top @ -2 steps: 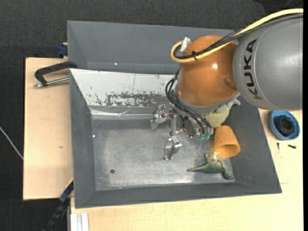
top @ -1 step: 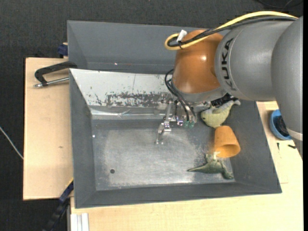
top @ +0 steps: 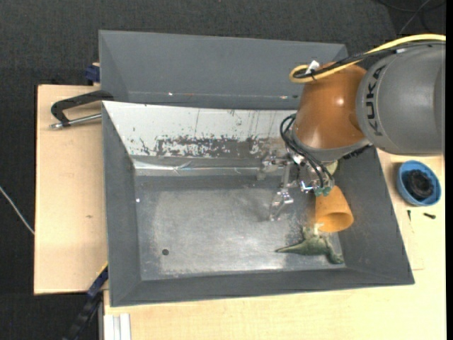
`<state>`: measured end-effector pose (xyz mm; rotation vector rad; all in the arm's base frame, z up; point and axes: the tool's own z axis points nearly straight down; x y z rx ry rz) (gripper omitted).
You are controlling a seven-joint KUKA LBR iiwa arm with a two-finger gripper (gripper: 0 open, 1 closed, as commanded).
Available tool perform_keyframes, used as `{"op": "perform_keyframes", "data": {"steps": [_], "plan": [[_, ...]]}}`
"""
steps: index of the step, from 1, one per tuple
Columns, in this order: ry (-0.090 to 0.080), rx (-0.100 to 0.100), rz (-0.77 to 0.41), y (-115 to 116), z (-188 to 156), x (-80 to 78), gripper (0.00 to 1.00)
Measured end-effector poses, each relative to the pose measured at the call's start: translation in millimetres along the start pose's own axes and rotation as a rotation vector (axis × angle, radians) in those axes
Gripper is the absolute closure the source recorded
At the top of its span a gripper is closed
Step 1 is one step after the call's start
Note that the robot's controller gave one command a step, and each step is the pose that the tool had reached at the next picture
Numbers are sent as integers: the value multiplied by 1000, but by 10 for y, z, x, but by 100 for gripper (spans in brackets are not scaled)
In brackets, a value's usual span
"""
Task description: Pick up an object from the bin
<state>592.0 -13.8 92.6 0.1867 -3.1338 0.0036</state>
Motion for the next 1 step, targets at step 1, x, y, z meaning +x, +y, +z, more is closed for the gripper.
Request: {"op": "perform_keyframes", "data": {"steps": [1], "plan": [[-1, 0, -26, -425, -293, 855, 0]]}}
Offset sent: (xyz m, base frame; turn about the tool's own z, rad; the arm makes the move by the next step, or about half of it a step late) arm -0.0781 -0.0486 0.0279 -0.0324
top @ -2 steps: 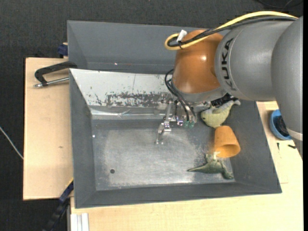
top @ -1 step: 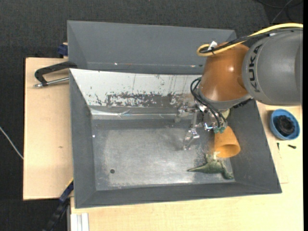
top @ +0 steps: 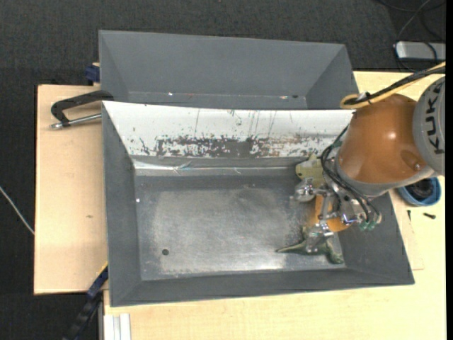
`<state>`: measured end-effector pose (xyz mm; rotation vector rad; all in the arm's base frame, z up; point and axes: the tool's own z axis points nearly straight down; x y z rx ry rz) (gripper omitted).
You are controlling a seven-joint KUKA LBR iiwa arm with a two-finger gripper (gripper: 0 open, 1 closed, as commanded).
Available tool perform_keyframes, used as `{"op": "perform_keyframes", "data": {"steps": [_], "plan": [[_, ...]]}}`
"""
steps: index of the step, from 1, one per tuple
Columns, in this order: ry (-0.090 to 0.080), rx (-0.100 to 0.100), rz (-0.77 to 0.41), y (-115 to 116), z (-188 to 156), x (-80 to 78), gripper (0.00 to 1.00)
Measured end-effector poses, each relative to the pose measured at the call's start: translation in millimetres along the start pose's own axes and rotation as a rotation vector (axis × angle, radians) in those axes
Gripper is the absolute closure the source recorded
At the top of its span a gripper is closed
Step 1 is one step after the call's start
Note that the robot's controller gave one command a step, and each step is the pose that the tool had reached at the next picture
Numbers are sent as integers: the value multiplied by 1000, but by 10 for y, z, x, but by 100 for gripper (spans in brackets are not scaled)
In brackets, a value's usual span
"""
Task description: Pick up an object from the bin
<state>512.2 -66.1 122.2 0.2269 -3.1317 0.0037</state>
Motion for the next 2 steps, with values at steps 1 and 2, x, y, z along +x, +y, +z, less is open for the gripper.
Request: {"op": "perform_keyframes", "data": {"steps": [1, 2], "plan": [[-5, -2, -226, -164, 514, 126, 0], [-6, -2, -226, -160, 511, 123, 100]]}}
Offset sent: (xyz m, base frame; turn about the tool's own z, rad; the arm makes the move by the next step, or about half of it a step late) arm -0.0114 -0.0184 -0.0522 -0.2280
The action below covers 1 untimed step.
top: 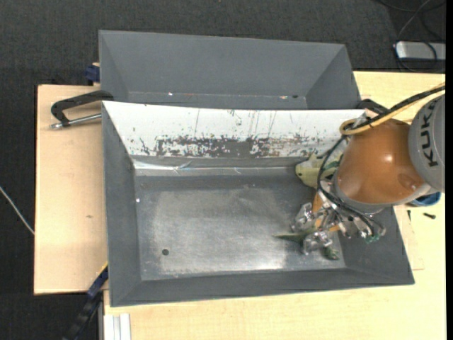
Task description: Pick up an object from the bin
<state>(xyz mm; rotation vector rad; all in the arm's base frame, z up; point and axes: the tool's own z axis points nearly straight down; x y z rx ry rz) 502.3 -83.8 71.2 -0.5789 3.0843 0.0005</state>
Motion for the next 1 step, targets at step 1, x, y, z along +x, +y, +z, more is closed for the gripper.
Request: {"op": "perform_keyframes", "data": {"steps": [1], "plan": [[-8, 4, -12, 85, -1167, -31, 100]]}}
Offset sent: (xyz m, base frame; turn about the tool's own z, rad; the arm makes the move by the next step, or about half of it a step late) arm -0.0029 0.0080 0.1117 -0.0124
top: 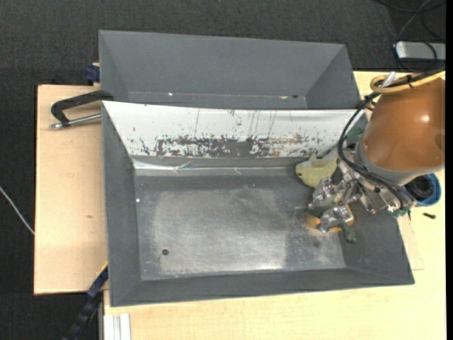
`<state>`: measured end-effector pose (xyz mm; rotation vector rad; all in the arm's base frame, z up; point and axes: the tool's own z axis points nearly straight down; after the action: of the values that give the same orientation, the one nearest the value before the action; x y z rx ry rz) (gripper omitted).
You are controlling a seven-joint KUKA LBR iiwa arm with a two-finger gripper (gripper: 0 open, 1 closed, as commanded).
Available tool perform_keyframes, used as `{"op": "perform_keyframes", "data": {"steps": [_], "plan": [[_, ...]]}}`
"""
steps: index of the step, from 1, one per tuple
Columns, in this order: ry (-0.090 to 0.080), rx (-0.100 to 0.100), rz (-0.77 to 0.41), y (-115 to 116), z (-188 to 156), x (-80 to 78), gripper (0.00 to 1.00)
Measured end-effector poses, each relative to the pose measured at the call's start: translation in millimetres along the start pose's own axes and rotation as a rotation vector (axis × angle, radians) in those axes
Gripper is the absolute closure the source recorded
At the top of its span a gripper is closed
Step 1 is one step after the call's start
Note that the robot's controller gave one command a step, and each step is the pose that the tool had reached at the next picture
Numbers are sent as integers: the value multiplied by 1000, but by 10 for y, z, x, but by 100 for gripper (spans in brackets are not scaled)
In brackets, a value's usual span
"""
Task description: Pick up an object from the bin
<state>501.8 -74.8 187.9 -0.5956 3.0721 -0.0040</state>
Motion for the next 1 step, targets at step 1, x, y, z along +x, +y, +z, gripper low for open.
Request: {"op": "perform_keyframes", "data": {"steps": [1], "plan": [[5, -3, -15, -119, 124, -166, 100]]}}
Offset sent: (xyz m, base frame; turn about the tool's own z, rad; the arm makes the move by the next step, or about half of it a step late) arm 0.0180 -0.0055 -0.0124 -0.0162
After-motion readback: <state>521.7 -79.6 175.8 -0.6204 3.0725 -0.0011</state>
